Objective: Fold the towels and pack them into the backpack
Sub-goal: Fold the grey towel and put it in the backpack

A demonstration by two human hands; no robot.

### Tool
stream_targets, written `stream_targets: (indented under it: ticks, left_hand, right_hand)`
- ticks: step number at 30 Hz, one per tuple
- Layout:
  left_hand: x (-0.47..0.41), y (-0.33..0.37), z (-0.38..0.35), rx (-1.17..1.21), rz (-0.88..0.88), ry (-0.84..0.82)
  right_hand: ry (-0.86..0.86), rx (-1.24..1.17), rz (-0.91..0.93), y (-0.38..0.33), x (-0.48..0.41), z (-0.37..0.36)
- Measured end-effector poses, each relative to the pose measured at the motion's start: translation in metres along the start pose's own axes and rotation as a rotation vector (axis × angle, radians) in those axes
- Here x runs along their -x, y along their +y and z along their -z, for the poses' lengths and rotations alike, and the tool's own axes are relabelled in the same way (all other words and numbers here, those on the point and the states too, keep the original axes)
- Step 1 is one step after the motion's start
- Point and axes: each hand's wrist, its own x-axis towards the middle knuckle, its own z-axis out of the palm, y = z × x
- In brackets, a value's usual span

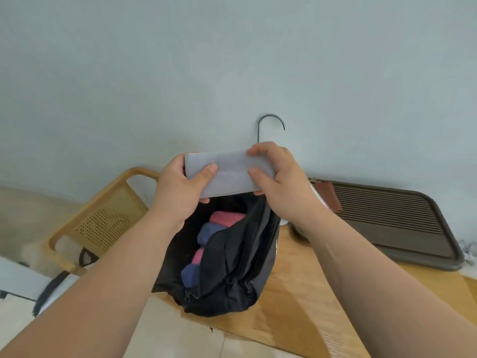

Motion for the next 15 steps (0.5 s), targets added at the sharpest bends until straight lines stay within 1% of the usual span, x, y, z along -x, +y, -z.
stream_targets:
  ticks: [2,5,7,9,11,13,15]
  left_hand:
    - [-0.006,-0.014,0.009,0.007,0.026,-0.018]
    - [-0.018,-0.034,0.019,0.024,0.055,-0.059]
    - [-0.032,-0.05,0.024,0.025,0.081,-0.118]
    - [-0.051,-0.067,0.028,-0.039,0.099,-0.2]
    - [-0.072,-0.087,0.033,-0.173,0.086,-0.286]
    - [-0.09,-0.106,0.04,-0.336,0.003,-0.359]
    - [-0.11,-0.125,0.051,-0.545,-0.222,-0.427]
  right_hand:
    - [-0.052,0.051,0.025,0.005,-0.005,-0.012]
    - [-0.097,0.135,-0.001,0.005,-0.012,-0.025]
    - [-0.122,0.228,-0.036,0.003,-0.019,-0.033]
    - [-0.107,0.309,-0.088,0.005,-0.025,-0.043]
    - [-0.061,0.397,-0.126,0.004,-0.029,-0.055]
    - [-0.042,0.524,-0.191,0.003,-0.034,-0.071]
    - [-0.046,0.665,-0.31,0.0,-0.042,-0.091]
